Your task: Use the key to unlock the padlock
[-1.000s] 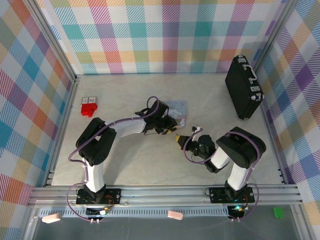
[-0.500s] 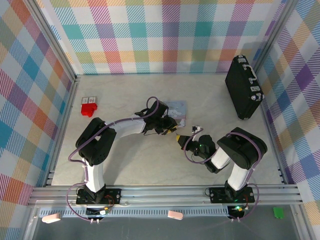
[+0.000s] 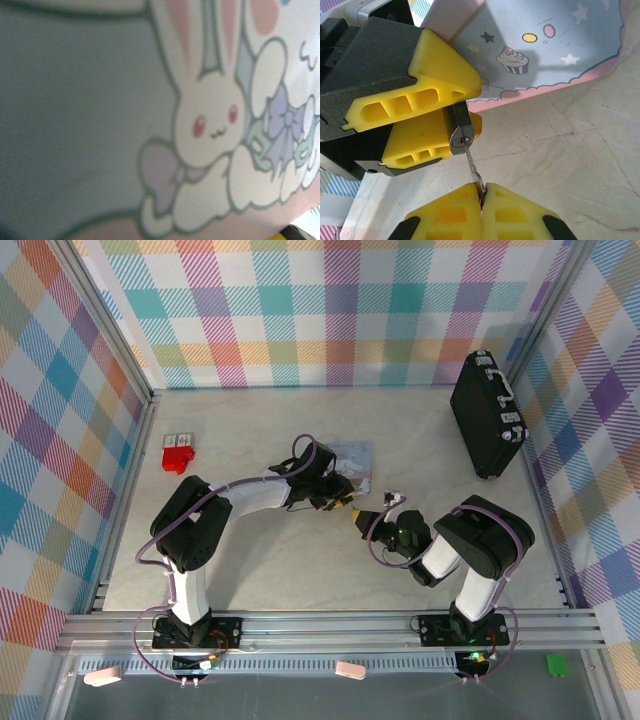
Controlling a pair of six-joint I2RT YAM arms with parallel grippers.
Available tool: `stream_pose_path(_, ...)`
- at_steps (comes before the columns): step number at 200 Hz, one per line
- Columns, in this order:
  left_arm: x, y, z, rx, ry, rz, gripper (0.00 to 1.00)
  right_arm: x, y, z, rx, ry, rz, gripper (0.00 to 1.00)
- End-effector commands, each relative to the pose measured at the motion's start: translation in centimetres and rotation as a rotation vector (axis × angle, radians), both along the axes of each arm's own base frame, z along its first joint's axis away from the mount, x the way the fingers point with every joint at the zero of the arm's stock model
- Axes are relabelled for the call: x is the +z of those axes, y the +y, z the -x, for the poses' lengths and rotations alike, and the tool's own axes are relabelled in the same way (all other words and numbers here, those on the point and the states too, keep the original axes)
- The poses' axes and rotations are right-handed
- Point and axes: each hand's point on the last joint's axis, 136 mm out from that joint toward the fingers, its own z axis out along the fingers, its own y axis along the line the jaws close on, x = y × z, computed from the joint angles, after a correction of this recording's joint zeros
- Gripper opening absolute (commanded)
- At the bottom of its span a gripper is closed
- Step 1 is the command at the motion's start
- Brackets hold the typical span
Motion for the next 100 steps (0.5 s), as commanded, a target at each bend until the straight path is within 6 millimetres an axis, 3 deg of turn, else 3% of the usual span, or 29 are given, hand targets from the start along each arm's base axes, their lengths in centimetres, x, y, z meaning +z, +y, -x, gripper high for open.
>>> stream_pose_path(1,2.15,-0.57,0.51,-0.005,-0.003,0.061,0.12,1.85,0.35,-0.53,-0.002,-0.066,-0.034,0.00)
stream_pose_path(100,2.67,-1.23,1.20,-0.021,-0.002,0.073,0.12,2.33,0.67,-0.87,-0.001,-0.077,-0.044,0.00)
